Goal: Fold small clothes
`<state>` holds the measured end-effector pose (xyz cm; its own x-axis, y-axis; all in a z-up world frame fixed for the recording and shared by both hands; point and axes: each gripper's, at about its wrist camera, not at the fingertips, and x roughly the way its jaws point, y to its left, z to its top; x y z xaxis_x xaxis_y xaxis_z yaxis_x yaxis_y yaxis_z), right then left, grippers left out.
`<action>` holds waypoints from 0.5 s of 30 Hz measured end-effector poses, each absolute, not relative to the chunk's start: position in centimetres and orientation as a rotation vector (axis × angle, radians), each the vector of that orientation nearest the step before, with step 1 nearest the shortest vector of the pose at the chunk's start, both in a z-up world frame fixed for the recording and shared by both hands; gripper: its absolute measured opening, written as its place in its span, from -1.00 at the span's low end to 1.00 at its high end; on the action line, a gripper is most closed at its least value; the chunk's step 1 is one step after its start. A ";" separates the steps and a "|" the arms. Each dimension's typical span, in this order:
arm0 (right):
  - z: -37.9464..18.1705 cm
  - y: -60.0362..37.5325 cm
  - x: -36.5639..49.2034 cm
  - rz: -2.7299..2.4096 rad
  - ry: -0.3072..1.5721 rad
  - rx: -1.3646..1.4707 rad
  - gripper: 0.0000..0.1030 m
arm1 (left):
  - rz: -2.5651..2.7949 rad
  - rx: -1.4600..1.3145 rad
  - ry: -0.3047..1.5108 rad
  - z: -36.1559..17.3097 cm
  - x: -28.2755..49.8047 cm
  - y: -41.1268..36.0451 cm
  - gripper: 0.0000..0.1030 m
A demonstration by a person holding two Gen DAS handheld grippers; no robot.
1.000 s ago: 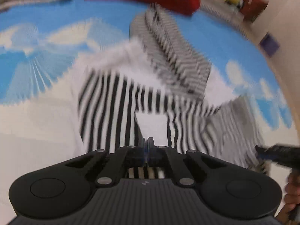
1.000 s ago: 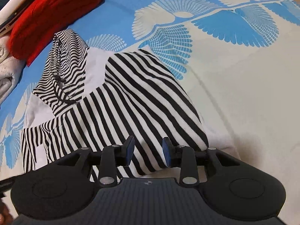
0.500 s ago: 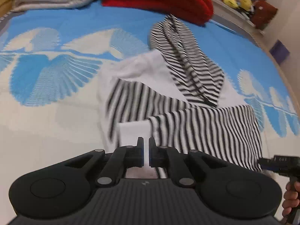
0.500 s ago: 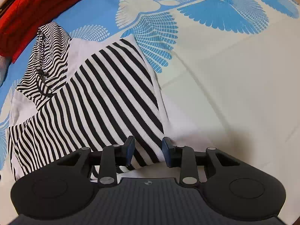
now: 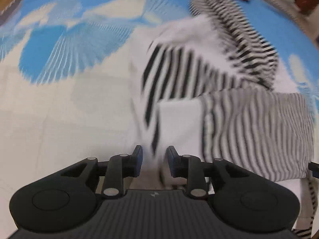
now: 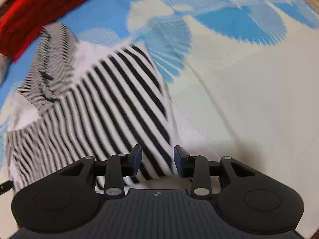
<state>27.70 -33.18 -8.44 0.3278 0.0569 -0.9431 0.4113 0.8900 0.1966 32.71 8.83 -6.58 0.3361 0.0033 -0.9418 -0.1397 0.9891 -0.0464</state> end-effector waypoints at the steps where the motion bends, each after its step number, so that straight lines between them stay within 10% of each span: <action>1: -8.8 -33.4 27.6 -0.262 1.237 0.437 -0.29 | 0.094 -0.134 1.220 -6.6 32.8 8.9 -0.42; 15: -4.5 -29.8 28.8 -0.066 1.052 0.400 -0.13 | 0.090 -0.076 1.148 -7.5 33.7 6.7 -0.17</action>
